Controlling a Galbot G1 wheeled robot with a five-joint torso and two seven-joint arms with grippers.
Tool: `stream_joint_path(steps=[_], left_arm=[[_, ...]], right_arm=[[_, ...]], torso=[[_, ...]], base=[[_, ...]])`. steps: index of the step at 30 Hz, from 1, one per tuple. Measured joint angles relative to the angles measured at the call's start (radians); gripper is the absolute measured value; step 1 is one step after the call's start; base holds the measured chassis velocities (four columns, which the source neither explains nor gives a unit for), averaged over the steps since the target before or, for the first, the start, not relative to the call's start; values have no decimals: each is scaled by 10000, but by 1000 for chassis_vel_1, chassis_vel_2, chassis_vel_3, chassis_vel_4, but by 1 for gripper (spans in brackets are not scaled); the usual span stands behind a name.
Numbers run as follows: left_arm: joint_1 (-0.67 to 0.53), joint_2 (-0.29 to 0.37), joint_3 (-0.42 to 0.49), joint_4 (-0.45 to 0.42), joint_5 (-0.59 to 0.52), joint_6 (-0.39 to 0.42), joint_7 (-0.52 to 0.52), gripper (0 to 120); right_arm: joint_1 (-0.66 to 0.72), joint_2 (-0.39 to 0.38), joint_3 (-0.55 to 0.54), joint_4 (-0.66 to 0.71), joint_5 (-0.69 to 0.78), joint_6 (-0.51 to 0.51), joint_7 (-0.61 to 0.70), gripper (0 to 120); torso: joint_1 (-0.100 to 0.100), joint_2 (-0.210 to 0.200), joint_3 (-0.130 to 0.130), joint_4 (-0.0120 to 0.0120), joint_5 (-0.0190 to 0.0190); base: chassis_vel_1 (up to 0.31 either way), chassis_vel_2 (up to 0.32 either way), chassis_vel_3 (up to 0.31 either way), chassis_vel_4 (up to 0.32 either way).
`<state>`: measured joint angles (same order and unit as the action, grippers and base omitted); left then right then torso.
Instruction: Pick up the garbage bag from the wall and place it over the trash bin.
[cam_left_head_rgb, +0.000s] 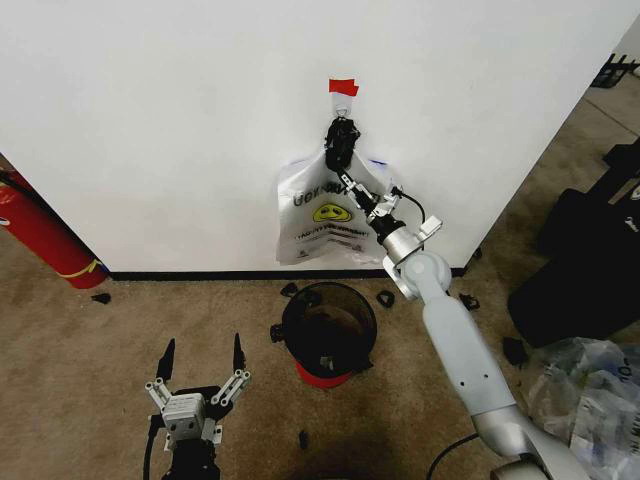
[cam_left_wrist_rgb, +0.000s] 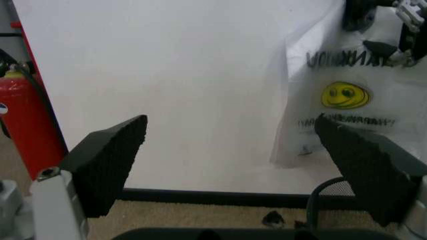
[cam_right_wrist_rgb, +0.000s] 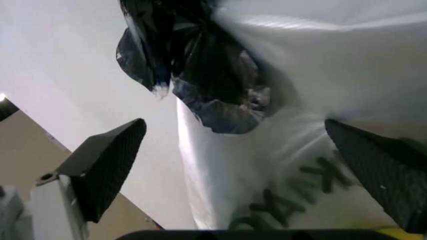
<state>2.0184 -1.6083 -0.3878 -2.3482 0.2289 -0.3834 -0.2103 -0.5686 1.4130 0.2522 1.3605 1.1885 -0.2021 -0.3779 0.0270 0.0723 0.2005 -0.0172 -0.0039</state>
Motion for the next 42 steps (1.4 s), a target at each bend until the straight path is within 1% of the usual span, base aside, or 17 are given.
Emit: stream_joint_path(steps=[5, 6, 7, 9, 11, 14, 15, 16, 19, 24, 25, 26, 27, 28, 29, 30, 42], left_arm=[[-46, 0, 0, 47, -13, 7, 0, 99], [-58, 1, 0, 56, -22, 8, 0, 99], [-64, 1, -2, 59, -27, 9, 0, 99], [-93, 1, -9, 61, -50, 13, 0, 99], [-105, 1, -10, 64, -56, 16, 0, 99], [-161, 1, -9, 105, -65, 28, 1, 99], [-168, 1, -8, 112, -65, 29, 2, 99], [-185, 1, 5, 129, -65, 32, 6, 99], [-191, 1, 19, 141, -65, 34, 11, 99], [-187, 1, 29, 143, -65, 35, 22, 99], [-187, 1, 29, 143, -65, 35, 22, 99], [-183, 1, 30, 137, -65, 35, 26, 99], [-182, 1, 31, 134, -65, 35, 27, 99], [-180, 2, 36, 129, -65, 35, 30, 99], [-179, 1, 39, 126, -65, 34, 31, 99], [-176, 1, 46, 123, -63, 35, 32, 99], [-173, 2, 98, 107, -59, 34, 34, 99]], right_arm=[[185, 65, -36, -92, -34, 2, 0, 86], [233, 68, -44, -109, -41, 2, 0, 79], [260, 69, -46, -122, -46, 2, 0, 78], [323, 70, -48, -152, -73, 4, 0, 67], [336, 70, -48, -152, -77, 4, -2, 64], [348, 48, -48, -152, -114, 5, -17, 52], [349, 45, -48, -153, -120, 6, -20, 51], [351, 30, -48, -153, -134, 7, -25, 45], [349, 15, -42, -148, -146, 9, -25, 41], [338, -22, 4, -137, -179, 37, -25, 23], [338, -22, 4, -137, -179, 37, -25, 23], [347, -30, 27, -147, -185, 48, -26, 16], [350, -34, 33, -151, -186, 52, -25, 15], [361, -38, 43, -158, -187, 58, -24, 10], [369, -40, 49, -164, -188, 60, -23, 10], [389, -45, 65, -173, -189, 67, -17, 1], [168, -164, 96, 70, -234, 100, 38, 0]], torso=[[0, 0, 0, -1, 0], [0, 0, 0, -1, 0], [0, 0, 0, -1, -1], [0, 2, -1, 0, 0], [0, 2, -1, -1, 0], [0, 2, -1, -1, 0], [0, 2, -1, -1, 0], [0, 2, -1, -1, 0], [0, 2, 0, -1, 0], [-1, 2, -1, -1, 0], [-1, 2, -1, -1, 0], [-1, 2, -1, -1, 0], [-1, 2, -1, -1, 0], [-1, 2, -1, -1, 0], [-1, 2, 0, -1, 0], [-1, 2, 0, -1, 0], [-1, 2, -1, -1, 0]], base=[[0, 0, 0, 0], [0, 0, 0, 0], [0, 0, 0, 0], [0, 0, 0, 0], [0, 0, 0, 0], [0, 0, 0, 0], [0, 0, 0, 0], [0, 0, 0, 0], [0, 0, 0, 0], [0, 0, 0, 0], [0, 0, 0, 0], [0, 0, 0, 0], [0, 0, 0, 0], [0, 0, 0, 0], [0, 0, 0, 0], [0, 0, 0, 0], [0, 0, 0, 0]])
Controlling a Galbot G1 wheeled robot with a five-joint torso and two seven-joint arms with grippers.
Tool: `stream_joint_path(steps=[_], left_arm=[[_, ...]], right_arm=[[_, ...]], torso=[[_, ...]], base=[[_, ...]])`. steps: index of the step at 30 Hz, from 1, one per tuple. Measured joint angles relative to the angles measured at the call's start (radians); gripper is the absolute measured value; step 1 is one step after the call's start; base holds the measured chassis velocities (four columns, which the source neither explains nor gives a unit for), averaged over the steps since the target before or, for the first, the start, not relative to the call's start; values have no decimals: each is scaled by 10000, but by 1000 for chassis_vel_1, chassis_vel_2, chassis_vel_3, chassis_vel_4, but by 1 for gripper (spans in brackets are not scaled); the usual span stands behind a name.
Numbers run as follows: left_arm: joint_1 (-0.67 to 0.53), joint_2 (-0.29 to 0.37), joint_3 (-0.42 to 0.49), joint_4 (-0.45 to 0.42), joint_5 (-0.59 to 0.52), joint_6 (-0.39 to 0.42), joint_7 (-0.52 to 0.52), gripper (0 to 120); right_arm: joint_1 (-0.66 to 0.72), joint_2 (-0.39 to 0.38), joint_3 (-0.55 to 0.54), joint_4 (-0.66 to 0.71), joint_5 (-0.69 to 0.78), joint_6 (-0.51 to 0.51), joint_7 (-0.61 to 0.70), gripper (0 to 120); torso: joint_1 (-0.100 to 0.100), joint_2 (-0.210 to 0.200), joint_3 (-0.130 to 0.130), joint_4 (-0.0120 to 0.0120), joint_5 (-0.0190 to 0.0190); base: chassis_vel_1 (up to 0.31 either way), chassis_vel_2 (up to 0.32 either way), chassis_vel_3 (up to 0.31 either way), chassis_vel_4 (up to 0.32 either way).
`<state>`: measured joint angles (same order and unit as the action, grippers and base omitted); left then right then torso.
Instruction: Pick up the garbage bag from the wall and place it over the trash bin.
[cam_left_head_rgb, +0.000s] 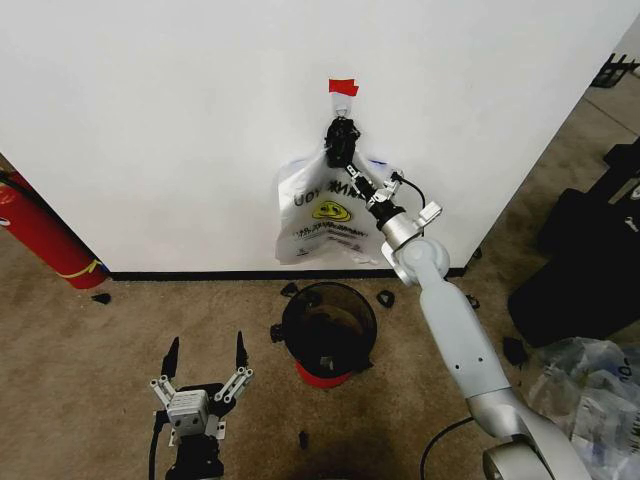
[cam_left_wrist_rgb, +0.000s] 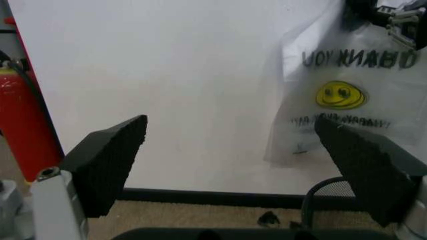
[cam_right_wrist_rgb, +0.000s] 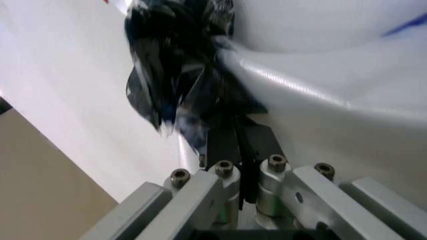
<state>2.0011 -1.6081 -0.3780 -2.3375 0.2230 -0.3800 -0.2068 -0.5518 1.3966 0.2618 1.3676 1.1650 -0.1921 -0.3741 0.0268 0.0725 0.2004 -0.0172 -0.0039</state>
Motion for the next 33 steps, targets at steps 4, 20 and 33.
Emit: stream_joint_path(steps=[4, 20, 33], left_arm=[[-14, 0, 19, -11, -2, -1, 0, 99], [-96, 0, 92, -32, -120, -26, -4, 99], [-248, 2, 181, -11, -274, -26, -3, 99]], right_arm=[[-322, -44, 35, 296, -90, 15, 0, 0], [-1766, -521, 186, 1820, -301, 50, 13, 0], [-3520, -802, 787, 3302, -570, 52, 9, 0]], torso=[[0, 0, 0, 0, 0], [0, 0, 0, 0, 1], [0, 0, 0, 1, 1]], base=[[0, 0, 0, 0], [0, 0, 0, 0], [0, 0, 0, 0]])
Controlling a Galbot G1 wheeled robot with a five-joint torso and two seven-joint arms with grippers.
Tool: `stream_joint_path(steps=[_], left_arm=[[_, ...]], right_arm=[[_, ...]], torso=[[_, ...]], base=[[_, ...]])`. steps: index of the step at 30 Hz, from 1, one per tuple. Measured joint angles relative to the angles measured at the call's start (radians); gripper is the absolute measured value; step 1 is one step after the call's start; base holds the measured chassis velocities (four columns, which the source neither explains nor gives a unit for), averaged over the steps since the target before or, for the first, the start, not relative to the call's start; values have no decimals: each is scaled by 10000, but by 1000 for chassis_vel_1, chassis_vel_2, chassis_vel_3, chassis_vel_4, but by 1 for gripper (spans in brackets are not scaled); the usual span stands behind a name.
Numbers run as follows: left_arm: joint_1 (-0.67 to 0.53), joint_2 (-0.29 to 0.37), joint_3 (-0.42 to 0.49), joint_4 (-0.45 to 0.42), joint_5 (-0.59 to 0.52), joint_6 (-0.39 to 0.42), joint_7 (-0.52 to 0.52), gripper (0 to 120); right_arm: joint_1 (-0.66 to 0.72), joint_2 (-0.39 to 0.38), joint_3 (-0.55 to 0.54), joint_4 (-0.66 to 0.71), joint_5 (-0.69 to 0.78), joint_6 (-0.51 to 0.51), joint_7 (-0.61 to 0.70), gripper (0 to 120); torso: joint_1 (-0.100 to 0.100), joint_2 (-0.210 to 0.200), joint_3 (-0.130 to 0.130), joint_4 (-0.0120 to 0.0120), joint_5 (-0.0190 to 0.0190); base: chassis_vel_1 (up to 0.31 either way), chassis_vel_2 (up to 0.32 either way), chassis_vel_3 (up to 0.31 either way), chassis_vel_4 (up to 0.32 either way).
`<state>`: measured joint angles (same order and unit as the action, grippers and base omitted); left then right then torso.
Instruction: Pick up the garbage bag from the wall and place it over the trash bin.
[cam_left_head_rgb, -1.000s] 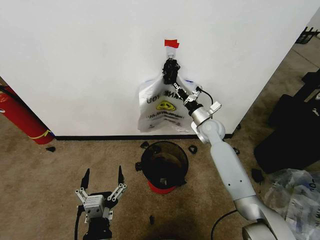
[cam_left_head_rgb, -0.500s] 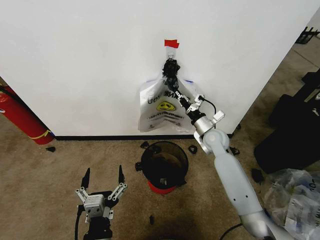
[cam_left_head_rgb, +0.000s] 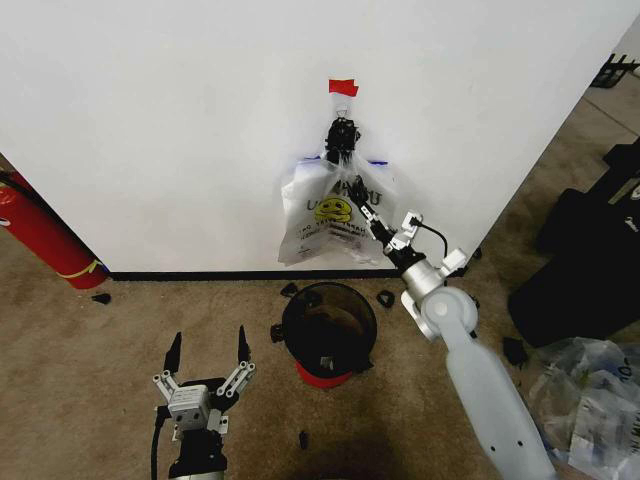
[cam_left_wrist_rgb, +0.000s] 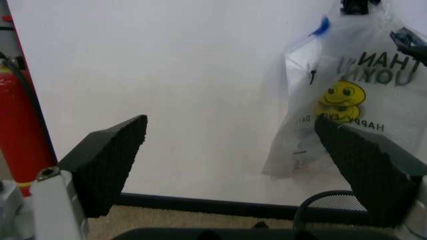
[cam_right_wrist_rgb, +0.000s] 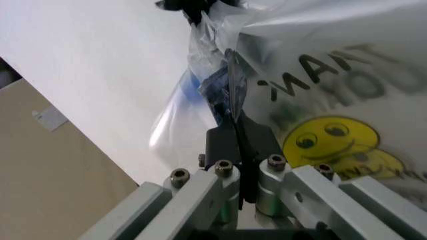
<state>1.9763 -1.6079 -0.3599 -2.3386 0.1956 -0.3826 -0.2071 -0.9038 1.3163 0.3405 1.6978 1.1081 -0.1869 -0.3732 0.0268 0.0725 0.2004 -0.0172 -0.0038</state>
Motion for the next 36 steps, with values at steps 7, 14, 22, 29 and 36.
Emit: stream_joint_path(steps=[7, 14, 22, 29, 36], left_arm=[[-24, 177, 20, -24, -115, 1, 3, 99], [3, 364, 7, -83, -225, -6, 3, 99], [-14, 584, -16, -118, -406, -24, 1, 99], [-62, 660, 40, -118, -432, -24, 4, 99], [-116, 744, 74, -93, -513, -23, 17, 99]], right_arm=[[-820, -6, 306, 664, -300, 9, -59, 0], [-1490, -19, 552, 1318, -482, 32, -109, 0], [-2601, -135, 852, 2278, -816, 108, -280, 0], [-3284, -180, 1109, 2597, -1032, 204, -412, 0], [-4167, -174, 1368, 2940, -1457, 479, -728, 0]], torso=[[0, 0, 0, 0, 0], [0, 0, 0, 0, 0], [0, 0, 0, -1, 0], [1, 0, 0, -1, 0], [0, 0, 0, -2, 0]], base=[[0, 0, 0, 0], [0, 0, 0, 0], [0, 0, 0, 0], [0, 0, 0, 0], [0, 0, 0, 0]])
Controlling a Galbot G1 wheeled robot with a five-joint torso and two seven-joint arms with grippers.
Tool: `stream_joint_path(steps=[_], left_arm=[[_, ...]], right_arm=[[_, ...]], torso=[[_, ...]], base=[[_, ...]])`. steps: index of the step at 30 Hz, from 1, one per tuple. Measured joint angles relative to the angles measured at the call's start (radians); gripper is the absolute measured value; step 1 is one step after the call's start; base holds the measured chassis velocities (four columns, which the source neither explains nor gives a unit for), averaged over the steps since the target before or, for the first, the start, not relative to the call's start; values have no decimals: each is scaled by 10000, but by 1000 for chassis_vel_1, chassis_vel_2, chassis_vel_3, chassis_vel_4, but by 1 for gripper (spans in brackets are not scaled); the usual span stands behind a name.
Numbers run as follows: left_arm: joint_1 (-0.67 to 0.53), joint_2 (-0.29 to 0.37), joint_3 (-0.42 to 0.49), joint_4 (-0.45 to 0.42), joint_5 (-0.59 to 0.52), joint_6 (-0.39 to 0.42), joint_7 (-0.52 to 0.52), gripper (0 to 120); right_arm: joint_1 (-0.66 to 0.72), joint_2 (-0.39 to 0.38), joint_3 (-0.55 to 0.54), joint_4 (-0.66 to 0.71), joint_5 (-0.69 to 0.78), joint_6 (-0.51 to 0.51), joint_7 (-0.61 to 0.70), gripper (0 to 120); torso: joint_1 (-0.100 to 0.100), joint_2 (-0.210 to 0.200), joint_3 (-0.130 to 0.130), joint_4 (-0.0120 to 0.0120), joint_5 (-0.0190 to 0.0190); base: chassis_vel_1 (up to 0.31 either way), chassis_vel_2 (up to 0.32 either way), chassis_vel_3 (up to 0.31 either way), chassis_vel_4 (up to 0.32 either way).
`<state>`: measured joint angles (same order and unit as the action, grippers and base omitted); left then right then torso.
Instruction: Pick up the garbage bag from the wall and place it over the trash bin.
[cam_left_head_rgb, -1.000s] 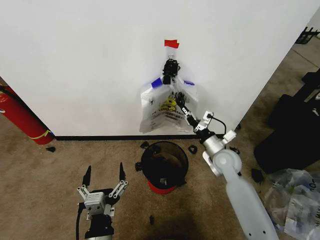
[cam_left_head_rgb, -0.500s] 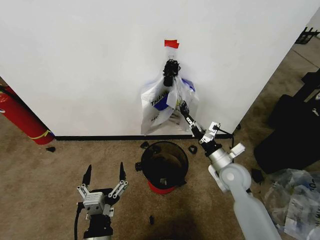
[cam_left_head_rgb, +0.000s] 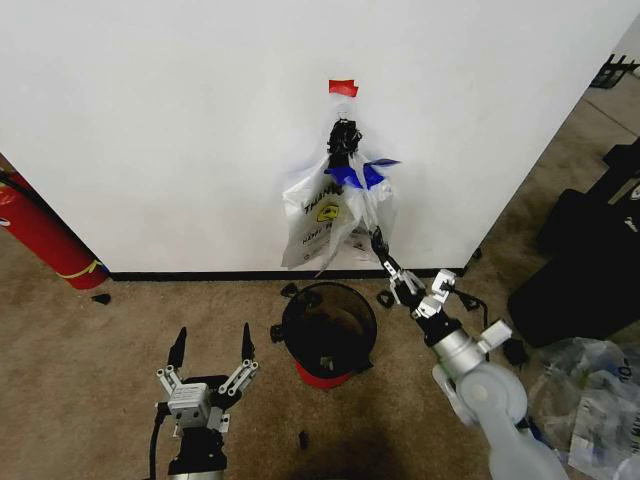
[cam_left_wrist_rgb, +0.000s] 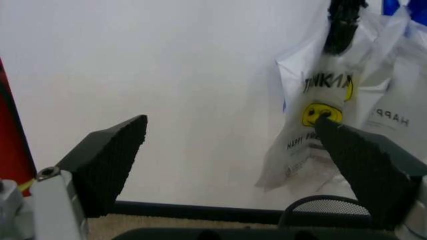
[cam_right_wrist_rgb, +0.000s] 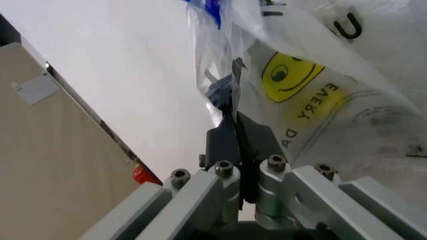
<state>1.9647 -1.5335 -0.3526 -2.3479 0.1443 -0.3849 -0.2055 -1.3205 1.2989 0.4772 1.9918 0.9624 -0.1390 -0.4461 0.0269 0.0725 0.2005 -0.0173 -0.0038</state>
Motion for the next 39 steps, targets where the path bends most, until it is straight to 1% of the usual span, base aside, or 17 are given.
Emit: stream_joint_path(steps=[6, 12, 28, 31, 34, 39], left_arm=[[-61, 71, 0, 36, -113, 4, 13, 99], [-104, 138, 45, 57, -181, 10, 29, 99], [-251, 155, 93, 93, -259, 55, 75, 99], [-270, 151, 87, 100, -273, 56, 78, 99], [-273, 116, 84, 109, -282, 57, 79, 99], [-259, 111, 80, 125, -290, 55, 80, 99]], right_arm=[[-763, -23, 241, 400, -197, 258, -303, 0], [-1694, 15, 373, 851, -862, 867, -640, 0], [-3113, 279, 469, 1195, -1421, 1806, -1371, 0], [-3262, 336, 497, 1143, -1637, 2249, -1860, 0], [-3543, 355, 582, 1016, -2244, 2827, -2600, 0], [-3825, 433, 634, 964, -2395, 3270, -3007, 0]], torso=[[0, -2, 0, 0, 0], [0, -2, 0, 0, -1], [0, -2, 0, 1, -1], [0, -1, 0, 0, -1], [0, -2, 0, 0, -1], [0, -2, 0, 0, -1]], base=[[0, 0, 0, 0], [0, 0, 0, 0], [0, 0, 0, 0], [0, 0, 0, 0], [0, 0, 0, 0], [0, 0, 0, 0]])
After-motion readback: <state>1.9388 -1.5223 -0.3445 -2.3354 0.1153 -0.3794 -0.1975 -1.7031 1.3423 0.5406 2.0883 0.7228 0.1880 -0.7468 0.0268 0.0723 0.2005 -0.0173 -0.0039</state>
